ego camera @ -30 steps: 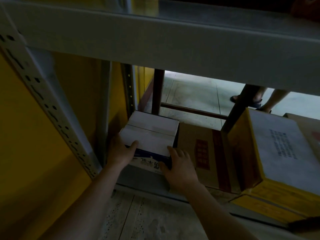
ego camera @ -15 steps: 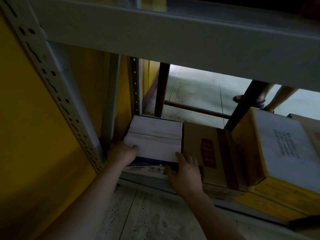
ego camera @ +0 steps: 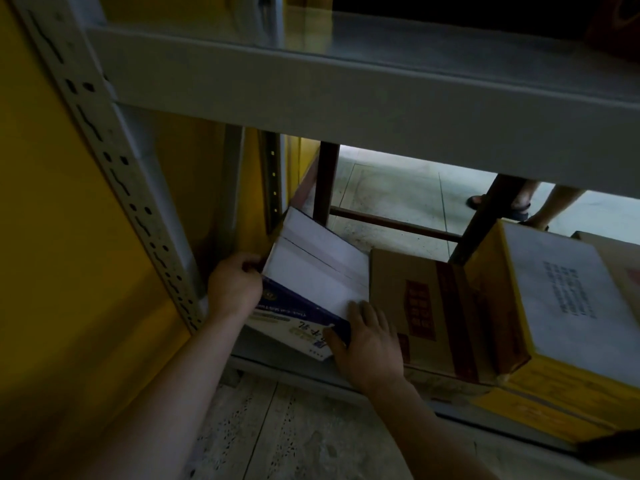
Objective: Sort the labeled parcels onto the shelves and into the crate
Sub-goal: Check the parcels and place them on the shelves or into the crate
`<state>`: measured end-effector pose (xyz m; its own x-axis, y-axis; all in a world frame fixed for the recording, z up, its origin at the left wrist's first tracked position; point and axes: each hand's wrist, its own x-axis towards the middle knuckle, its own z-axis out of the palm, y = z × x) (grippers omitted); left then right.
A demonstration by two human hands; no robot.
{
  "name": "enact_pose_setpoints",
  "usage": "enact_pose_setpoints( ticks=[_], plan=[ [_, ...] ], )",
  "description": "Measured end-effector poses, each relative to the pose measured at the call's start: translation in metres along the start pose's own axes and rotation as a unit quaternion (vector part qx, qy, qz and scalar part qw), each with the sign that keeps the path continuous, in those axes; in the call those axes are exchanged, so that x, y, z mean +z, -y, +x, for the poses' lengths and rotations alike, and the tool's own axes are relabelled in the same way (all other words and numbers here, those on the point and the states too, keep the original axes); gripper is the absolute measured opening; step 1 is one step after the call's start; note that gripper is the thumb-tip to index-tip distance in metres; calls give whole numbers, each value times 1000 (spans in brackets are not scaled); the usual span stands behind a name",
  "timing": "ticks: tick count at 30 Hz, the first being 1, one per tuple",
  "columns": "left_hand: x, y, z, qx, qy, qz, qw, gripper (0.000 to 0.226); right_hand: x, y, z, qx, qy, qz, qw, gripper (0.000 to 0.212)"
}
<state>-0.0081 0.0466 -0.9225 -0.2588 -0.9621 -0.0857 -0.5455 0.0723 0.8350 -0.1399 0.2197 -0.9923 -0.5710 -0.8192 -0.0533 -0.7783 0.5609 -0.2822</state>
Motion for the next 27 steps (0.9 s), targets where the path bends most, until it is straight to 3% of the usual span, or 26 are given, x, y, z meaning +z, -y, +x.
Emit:
enact_pose_setpoints(
  ticks=[4, 11, 16, 19, 23, 24, 27],
  plan=[
    [-3, 10, 3, -39, 41, -50, 997, 33, 8, 7, 0, -30, -6, 3, 1000, 69],
    [3, 7, -3, -147, 133, -56, 979, 87, 8, 21, 3, -50, 45, 135, 989, 73],
    [9, 4, -2, -105, 122, -13, 987, 84, 1, 25, 2, -13, 73, 248, 966, 77],
    [5, 8, 0, -101, 111, -13, 989, 78, -8, 29, 3, 19, 74, 357, 931, 78],
    [5, 8, 1, -71, 105, -34, 991, 60, -14, 36, 10, 56, 61, 467, 880, 95],
    [5, 7, 1, -66, 107, -34, 991, 54, -16, 37, 12, 59, 55, 487, 870, 90],
    [7, 7, 4, -69, 114, -30, 991, 45, -22, 39, 13, 65, 33, 492, 867, 27]
  ],
)
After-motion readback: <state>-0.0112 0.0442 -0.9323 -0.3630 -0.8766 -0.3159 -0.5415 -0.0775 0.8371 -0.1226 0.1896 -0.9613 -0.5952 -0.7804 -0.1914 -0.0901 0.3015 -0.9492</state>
